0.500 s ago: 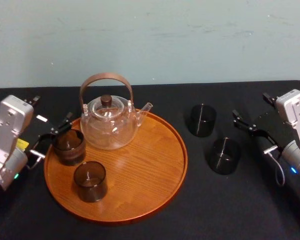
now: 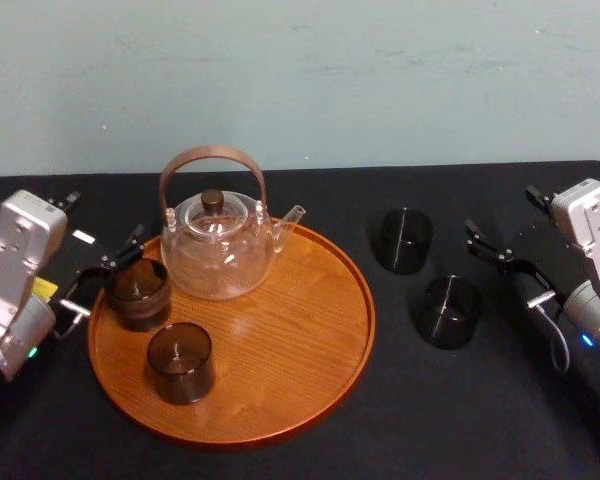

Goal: Pick up the glass from the table and place it on the tray.

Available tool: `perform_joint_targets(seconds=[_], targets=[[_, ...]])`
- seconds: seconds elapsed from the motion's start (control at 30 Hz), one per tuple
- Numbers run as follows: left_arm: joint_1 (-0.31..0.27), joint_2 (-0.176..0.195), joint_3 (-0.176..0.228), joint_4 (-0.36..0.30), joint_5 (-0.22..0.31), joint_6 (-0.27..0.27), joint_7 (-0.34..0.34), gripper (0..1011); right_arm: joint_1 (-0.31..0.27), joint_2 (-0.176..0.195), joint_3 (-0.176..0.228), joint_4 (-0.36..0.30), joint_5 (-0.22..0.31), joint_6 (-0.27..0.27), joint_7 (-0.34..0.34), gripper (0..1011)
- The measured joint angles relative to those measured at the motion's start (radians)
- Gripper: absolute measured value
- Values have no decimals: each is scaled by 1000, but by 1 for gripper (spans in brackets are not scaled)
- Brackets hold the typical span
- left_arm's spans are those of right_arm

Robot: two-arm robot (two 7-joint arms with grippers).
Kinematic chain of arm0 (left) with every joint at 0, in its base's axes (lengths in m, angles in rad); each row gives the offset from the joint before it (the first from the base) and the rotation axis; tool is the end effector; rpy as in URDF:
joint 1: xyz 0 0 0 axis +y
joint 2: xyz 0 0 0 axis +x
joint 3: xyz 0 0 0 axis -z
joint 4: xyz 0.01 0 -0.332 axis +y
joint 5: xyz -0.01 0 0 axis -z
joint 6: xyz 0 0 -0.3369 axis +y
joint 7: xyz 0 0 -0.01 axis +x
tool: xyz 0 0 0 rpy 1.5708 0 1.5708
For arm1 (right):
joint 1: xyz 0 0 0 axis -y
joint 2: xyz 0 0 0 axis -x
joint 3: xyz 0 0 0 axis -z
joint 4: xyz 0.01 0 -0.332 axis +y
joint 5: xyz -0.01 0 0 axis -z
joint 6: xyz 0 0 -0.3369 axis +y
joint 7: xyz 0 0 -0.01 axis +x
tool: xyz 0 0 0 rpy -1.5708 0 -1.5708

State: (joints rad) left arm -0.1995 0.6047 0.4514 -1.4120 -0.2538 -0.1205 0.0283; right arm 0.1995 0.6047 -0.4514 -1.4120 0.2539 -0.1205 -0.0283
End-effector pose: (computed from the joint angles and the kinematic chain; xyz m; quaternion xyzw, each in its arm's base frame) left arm 0.3915 0.0991 -0.3415 0.1415 -0.1325 0.5799 0.7913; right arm 0.3915 -0.0991 -0.3415 -0.1415 -0.1325 -0.5799 0.7913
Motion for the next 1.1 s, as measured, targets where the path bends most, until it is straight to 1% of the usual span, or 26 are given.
perform_joint_targets(seconds=[1.1], targets=[[0, 0, 0, 0, 0, 0, 0, 1001, 0, 0, 0, 0, 0, 0, 0, 1009]])
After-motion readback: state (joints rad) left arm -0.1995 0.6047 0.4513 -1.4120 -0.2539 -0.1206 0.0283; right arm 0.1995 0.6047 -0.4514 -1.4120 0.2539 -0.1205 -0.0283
